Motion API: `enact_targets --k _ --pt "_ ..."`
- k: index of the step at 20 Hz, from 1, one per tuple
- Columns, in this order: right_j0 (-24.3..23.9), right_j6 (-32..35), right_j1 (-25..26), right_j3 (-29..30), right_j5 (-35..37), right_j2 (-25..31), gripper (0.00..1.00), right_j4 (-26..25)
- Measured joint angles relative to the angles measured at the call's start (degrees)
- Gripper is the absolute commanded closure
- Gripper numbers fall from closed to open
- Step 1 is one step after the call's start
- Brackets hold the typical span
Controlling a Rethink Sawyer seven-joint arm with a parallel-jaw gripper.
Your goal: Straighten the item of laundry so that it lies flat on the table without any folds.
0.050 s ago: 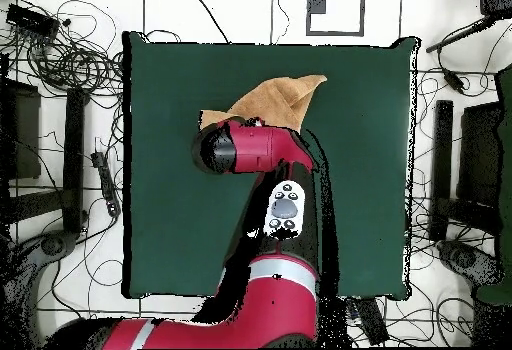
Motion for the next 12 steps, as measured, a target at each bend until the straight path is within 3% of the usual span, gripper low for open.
enact_targets --k 12 --pt "0.31 0.00 -0.05 -0.03 0.00 -0.01 0.00 0.01"
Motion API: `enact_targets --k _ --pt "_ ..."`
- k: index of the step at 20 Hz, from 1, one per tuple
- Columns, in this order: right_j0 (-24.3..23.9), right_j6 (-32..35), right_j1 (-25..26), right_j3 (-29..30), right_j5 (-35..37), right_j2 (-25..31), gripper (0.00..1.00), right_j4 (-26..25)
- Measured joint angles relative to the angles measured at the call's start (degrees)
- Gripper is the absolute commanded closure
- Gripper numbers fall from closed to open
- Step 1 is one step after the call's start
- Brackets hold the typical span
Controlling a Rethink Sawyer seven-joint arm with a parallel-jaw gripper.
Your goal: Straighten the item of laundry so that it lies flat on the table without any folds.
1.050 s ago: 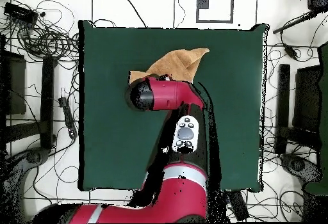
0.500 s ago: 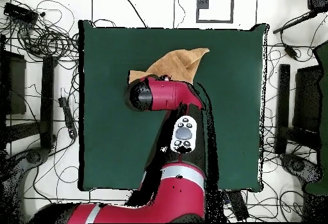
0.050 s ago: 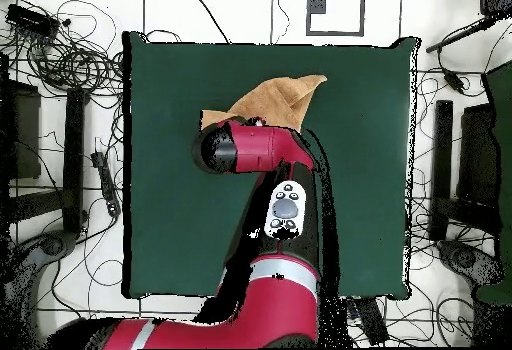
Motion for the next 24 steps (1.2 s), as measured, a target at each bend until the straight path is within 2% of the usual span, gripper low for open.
enact_targets --k 11,18,24 --pt "4.71 0.00 0.24 -2.55 5.27 -0.46 0.00 0.92" --pt "9.47 0.05 2.61 -9.06 10.52 -1.85 0.00 4.27" --pt "10.82 0.05 4.32 -12.38 11.81 -2.57 0.00 6.12"
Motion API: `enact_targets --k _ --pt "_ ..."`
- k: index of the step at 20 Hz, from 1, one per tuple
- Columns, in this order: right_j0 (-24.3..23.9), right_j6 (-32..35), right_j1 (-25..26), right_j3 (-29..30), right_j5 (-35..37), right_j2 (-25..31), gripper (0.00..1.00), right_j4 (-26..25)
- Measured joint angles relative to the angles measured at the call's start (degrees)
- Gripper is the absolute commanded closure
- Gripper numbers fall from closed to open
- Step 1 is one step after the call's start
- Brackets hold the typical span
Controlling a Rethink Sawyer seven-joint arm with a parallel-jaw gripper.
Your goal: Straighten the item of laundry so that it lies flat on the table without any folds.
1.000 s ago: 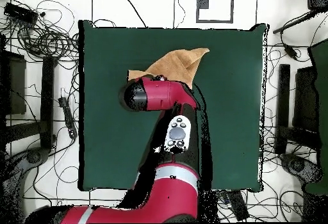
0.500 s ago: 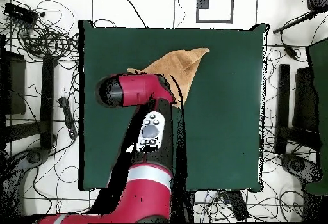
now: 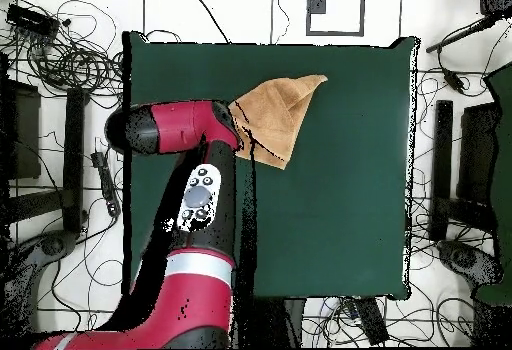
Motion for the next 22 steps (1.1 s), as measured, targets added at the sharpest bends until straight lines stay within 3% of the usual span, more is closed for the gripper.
enact_targets --k 7,16,22 --pt "-1.36 0.00 -1.01 1.62 -0.01 -0.07 0.00 1.08" --pt "-10.44 0.00 -12.34 13.18 0.05 -0.11 0.00 2.86" --pt "-14.71 0.00 -17.37 16.69 0.03 -0.12 0.00 3.28"
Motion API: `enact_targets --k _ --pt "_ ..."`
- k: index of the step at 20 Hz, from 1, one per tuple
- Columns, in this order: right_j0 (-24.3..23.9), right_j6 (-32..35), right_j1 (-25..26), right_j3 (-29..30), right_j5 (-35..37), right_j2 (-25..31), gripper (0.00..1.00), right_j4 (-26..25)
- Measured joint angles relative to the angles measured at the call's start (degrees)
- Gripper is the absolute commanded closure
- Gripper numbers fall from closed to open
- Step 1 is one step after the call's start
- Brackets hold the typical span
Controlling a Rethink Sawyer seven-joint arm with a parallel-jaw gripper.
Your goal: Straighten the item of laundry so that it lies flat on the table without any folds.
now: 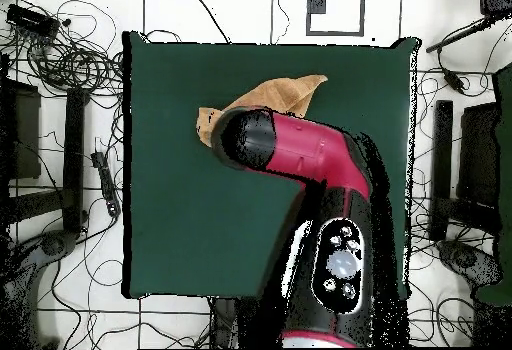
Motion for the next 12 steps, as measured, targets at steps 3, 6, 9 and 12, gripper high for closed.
enact_targets --k 3,6,9,12 --pt "-1.35 0.00 -1.57 0.82 0.01 0.02 0.00 0.00" --pt "-2.28 0.00 -2.38 1.18 0.01 0.10 0.00 0.00" --pt "-2.42 0.00 -2.38 1.27 0.01 0.22 0.00 0.00" --pt "-2.43 0.00 -2.25 1.49 0.01 0.45 0.00 0.00"
